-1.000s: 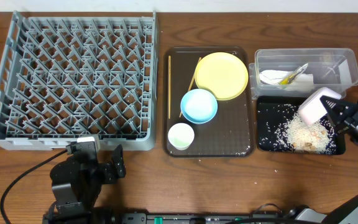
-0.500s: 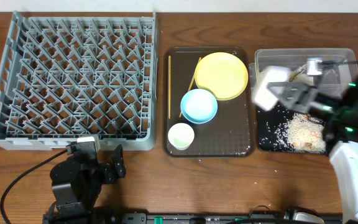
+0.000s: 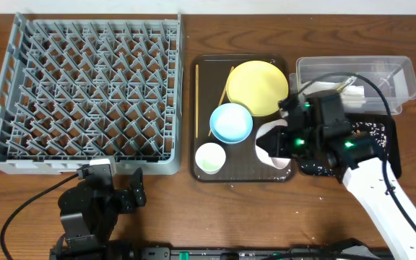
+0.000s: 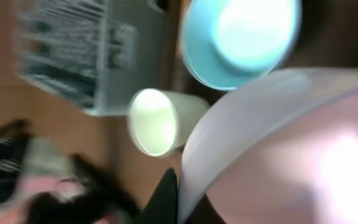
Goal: Sort waste into correct bins and load items into the dishwasher
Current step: 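Return the empty pink bowl to the brown tray with the right gripper, then grasp the white cup with the right gripper and lift it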
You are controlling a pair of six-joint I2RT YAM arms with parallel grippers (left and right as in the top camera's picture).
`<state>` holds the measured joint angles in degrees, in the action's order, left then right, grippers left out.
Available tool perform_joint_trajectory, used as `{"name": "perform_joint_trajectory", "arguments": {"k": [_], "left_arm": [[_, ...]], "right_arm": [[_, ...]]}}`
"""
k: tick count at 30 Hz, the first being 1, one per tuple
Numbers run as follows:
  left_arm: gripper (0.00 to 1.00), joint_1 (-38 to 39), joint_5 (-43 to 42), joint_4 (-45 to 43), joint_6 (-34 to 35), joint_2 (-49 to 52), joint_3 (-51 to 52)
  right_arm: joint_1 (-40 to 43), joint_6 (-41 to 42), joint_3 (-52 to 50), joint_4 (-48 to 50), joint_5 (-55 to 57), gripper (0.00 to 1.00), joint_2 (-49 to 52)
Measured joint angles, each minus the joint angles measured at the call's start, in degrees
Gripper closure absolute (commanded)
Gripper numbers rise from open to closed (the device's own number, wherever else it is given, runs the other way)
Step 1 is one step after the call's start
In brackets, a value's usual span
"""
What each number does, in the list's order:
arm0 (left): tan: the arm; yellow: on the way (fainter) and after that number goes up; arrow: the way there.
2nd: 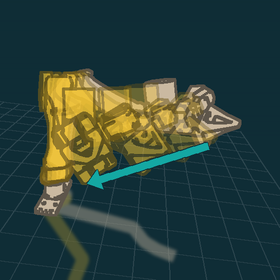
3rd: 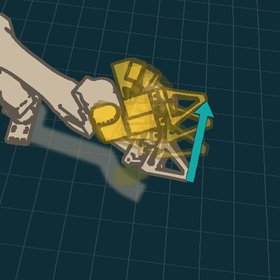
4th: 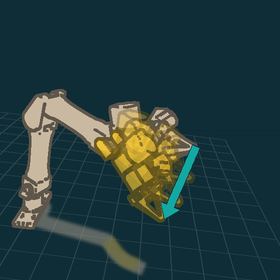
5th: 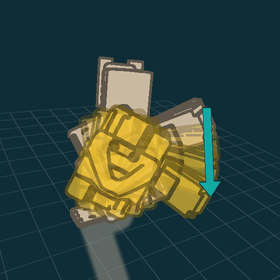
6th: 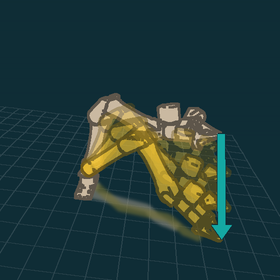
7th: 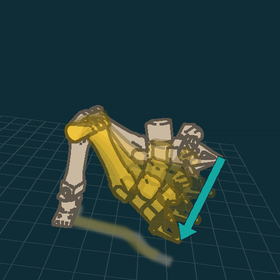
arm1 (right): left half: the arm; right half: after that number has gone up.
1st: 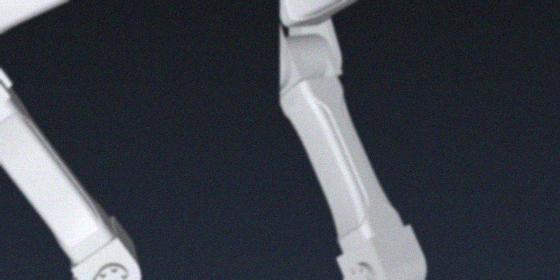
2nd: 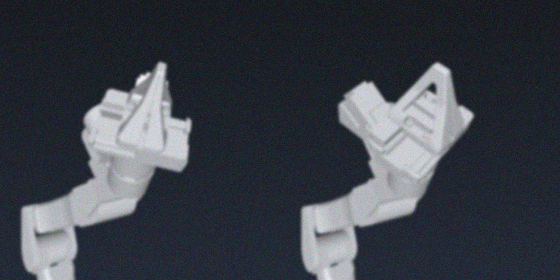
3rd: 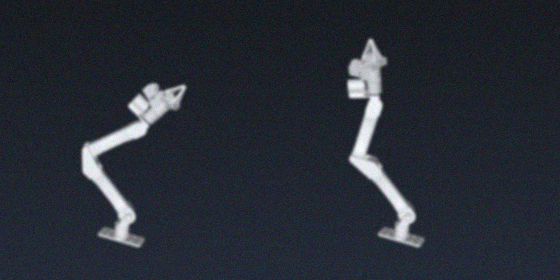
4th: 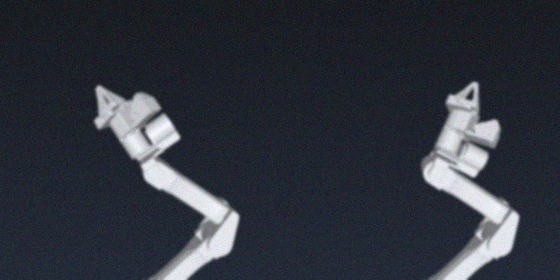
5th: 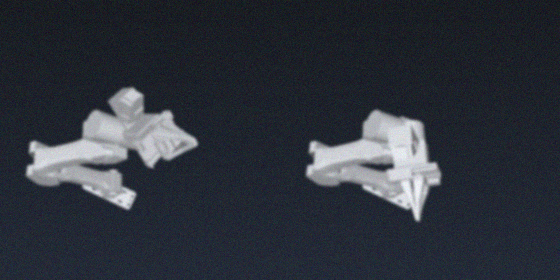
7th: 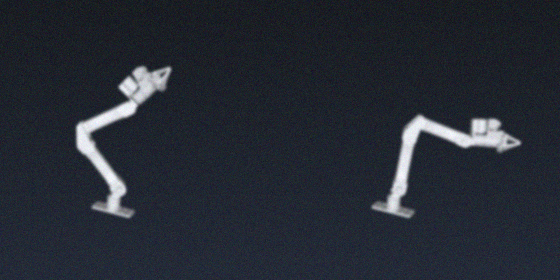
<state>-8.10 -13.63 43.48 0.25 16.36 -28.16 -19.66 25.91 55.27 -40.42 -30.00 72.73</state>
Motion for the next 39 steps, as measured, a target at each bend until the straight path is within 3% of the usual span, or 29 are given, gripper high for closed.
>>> {"name": "perform_joint_trajectory", "arguments": {"k": [8, 19, 23, 25, 31, 39], "left_arm": [[0.10, 0.00, 0.00, 0.02, 0.00, 0.00, 0.00], [0.10, 0.00, 0.00, 0.02, 0.00, 0.00, 0.00], [0.09, 0.00, 0.00, 0.02, 0.00, 0.00, 0.00], [0.10, 0.00, 0.00, 0.02, 0.00, 0.00, 0.00], [0.09, 0.00, -0.02, 0.04, 0.00, 0.00, 0.00], [0.09, 0.00, 0.00, 0.02, 0.00, 0.00, 0.00]], "right_arm": [[-8.44, -4.52, 2.89, -5.11, 17.38, 0.99, 4.46], [-11.08, -6.45, 2.89, -3.34, 22.36, 0.99, 19.61], [-11.08, -7.15, 2.89, -3.32, 22.80, 0.73, 21.51], [-11.08, -7.37, 2.89, -3.06, 22.99, 0.68, 21.51], [-11.08, -7.32, 4.94, -5.01, 21.84, 0.65, 21.55], [-11.30, -7.30, 20.06, -11.65, 18.21, 0.62, 21.59]]}}
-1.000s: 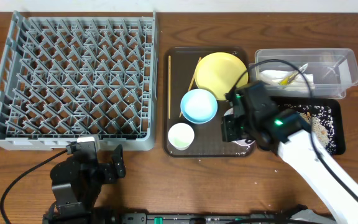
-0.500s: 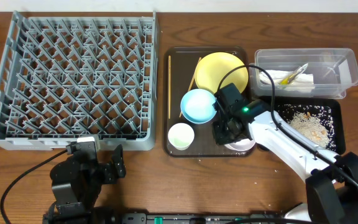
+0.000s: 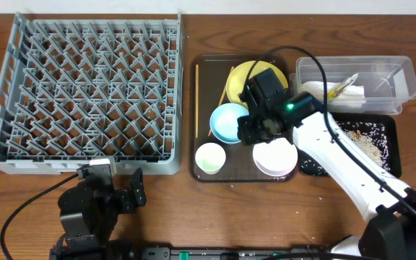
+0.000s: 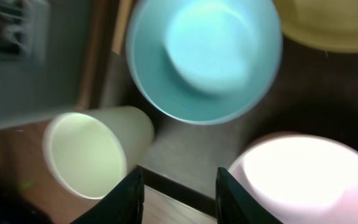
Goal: Sort waste into correct bins and load items into the dishwasher
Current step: 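Grasp the white cup with the right gripper and lift it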
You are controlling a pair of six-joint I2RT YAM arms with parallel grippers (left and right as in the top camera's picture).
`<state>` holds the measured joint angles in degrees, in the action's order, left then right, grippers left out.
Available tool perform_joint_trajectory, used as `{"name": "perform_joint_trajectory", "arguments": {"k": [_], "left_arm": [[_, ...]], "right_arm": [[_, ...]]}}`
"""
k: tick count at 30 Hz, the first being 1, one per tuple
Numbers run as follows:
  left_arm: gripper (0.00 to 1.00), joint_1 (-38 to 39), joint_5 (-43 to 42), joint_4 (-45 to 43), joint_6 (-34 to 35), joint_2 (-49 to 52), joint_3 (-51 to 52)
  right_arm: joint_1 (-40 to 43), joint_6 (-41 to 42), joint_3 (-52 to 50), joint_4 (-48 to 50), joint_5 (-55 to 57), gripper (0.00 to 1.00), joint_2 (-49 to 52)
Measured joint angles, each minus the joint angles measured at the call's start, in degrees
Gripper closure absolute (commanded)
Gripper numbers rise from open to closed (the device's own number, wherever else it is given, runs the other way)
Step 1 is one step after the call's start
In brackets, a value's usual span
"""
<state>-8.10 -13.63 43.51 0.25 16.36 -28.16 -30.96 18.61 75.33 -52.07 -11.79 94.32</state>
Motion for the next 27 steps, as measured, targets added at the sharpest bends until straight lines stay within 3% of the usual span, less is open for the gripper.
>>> {"name": "perform_joint_trajectory", "arguments": {"k": [10, 21, 27], "left_arm": [[0.10, 0.00, 0.00, 0.00, 0.02, 0.00, 0.00], [0.09, 0.00, 0.00, 0.00, 0.00, 0.00, 0.00], [0.10, 0.00, 0.00, 0.00, 0.00, 0.00, 0.00]], "right_arm": [[-6.67, 4.68, 0.85, -0.20, -1.55, 0.61, 3.98], [-11.06, 7.15, 0.85, -0.83, -1.57, 0.97, 13.70], [-11.06, 7.37, 0.83, -0.81, -0.15, 0.99, 13.94]]}}
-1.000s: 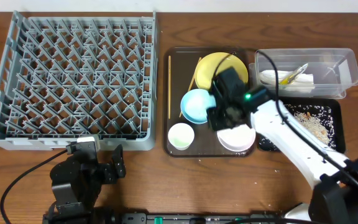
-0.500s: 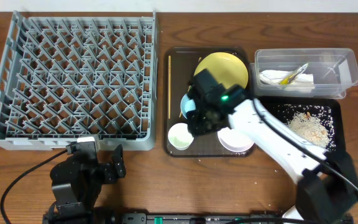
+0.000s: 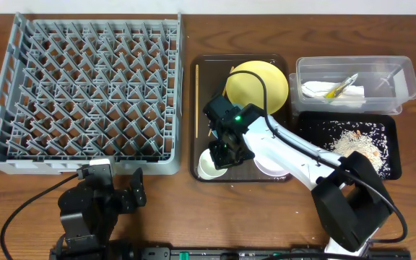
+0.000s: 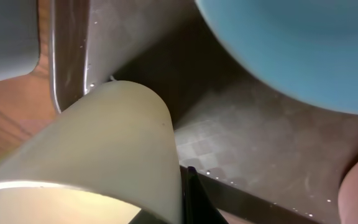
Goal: Sort waste into correct bins and load items into the dishwasher
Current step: 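Grasp the white cup with the right gripper and lift it, then pass the white cup from the right gripper to the left gripper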
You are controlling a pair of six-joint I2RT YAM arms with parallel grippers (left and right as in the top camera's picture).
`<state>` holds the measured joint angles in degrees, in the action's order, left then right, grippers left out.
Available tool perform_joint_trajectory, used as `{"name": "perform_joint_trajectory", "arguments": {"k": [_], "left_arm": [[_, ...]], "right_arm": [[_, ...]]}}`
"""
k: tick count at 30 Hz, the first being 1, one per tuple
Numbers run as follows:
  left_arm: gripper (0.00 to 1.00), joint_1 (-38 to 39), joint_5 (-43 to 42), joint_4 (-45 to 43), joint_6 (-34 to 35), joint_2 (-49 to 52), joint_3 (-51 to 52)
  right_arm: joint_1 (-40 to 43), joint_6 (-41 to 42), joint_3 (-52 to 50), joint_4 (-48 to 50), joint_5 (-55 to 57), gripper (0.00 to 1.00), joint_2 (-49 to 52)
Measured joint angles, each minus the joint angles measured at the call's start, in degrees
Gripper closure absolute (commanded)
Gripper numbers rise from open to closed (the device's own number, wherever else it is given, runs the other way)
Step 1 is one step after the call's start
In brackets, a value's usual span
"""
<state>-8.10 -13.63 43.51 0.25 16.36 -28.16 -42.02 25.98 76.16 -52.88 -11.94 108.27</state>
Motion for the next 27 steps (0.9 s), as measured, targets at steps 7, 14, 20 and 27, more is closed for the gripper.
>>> {"name": "perform_joint_trajectory", "arguments": {"k": [7, 14, 20, 27], "left_arm": [[0.09, 0.00, 0.00, 0.00, 0.00, 0.00, 0.00], [0.09, 0.00, 0.00, 0.00, 0.00, 0.00, 0.00], [0.09, 0.00, 0.00, 0.00, 0.00, 0.00, 0.00], [0.09, 0.00, 0.00, 0.00, 0.02, 0.00, 0.00]], "right_arm": [[0.57, -1.42, 0.33, -2.73, -0.13, 0.99, -0.70], [9.07, -5.27, 4.24, -1.51, -2.23, 0.99, -11.87], [18.56, -9.68, 5.90, 1.03, -10.56, 0.99, -17.79], [20.04, -13.51, 5.55, 0.90, -15.34, 0.99, -16.68]]}}
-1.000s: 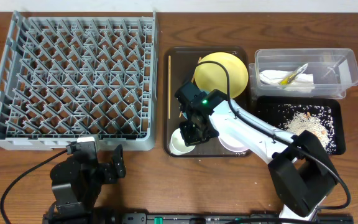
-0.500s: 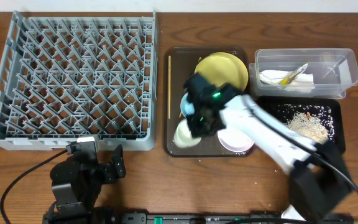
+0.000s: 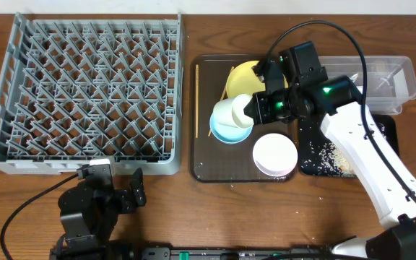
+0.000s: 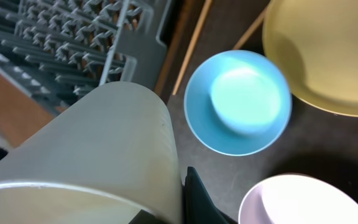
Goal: Sort waste into correct bins and load items into the dishwasher
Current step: 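Pass the white cup from the right gripper to the left gripper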
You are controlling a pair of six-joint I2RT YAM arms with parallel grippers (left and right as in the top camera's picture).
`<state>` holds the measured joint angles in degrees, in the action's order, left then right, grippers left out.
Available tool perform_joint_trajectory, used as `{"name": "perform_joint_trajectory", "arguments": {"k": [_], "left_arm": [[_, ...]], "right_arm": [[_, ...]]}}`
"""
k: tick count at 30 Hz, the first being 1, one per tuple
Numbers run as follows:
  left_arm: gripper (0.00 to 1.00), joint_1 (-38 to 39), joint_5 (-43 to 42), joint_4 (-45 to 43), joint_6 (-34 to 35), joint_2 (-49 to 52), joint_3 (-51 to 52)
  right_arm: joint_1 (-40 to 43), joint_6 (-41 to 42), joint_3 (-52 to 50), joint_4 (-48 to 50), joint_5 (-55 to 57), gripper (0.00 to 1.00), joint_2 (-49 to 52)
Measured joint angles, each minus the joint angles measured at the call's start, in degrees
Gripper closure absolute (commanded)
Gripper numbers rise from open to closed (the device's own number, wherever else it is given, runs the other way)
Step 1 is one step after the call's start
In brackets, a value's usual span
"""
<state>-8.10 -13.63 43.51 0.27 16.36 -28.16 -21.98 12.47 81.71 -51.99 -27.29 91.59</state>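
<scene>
My right gripper (image 3: 250,108) is shut on a pale green cup (image 3: 232,109), holding it in the air above the brown tray (image 3: 202,167). In the right wrist view the pale green cup (image 4: 104,155) fills the lower left, with one dark finger (image 4: 197,202) against its wall. Below lie a blue bowl (image 4: 238,102), a yellow plate (image 4: 328,56) and a pink-white bowl (image 4: 303,202). The grey dish rack (image 3: 85,94) stands at the left. My left gripper (image 3: 137,189) rests at the front edge, its jaws apart.
A wooden chopstick (image 3: 196,100) lies along the tray's left side. A clear bin (image 3: 356,83) with wrappers stands at the back right. In front of it a black bin (image 3: 352,148) holds food scraps.
My right gripper was low on the tray at the pale green cup near the front left corner. Now it holds the cup lifted over the blue bowl. The left arm is unchanged.
The right gripper held the pink-white bowl tilted by the black bin. Then the bowl stood on the tray with the gripper open above it. Then the gripper was down at the pale green cup, and now the cup hangs in it above the tray.
</scene>
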Motion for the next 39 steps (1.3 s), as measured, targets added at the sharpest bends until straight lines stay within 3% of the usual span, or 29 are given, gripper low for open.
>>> {"name": "perform_joint_trajectory", "arguments": {"k": [12, 13, 17, 28, 34, 39], "left_arm": [[0.10, 0.00, 0.00, -1.97, -0.02, 0.00, 0.00], [0.02, 0.00, -0.02, -2.01, 0.00, 0.00, 0.00], [0.02, 0.00, -1.66, -3.37, 3.19, 0.00, 0.00], [0.02, 0.00, -15.21, -36.11, 21.64, 5.31, -0.22], [0.02, 0.00, -25.75, -57.90, 36.68, 24.61, -0.33], [0.02, 0.00, -36.39, -81.77, 55.12, 41.94, -0.44]], "right_arm": [[-0.07, -1.88, -0.02, 0.48, -1.44, 0.99, 0.00], [-0.07, -1.90, -0.02, 0.48, -1.44, 0.99, 0.00], [-0.07, -2.12, -0.04, 1.38, -1.44, 0.99, 0.00], [0.11, -2.21, -0.11, 7.04, -2.56, 0.99, 0.00], [3.17, -2.21, -0.15, 8.70, -7.28, 0.99, 0.02], [9.29, -2.19, -0.24, 9.62, -11.19, 0.99, 0.02]]}}
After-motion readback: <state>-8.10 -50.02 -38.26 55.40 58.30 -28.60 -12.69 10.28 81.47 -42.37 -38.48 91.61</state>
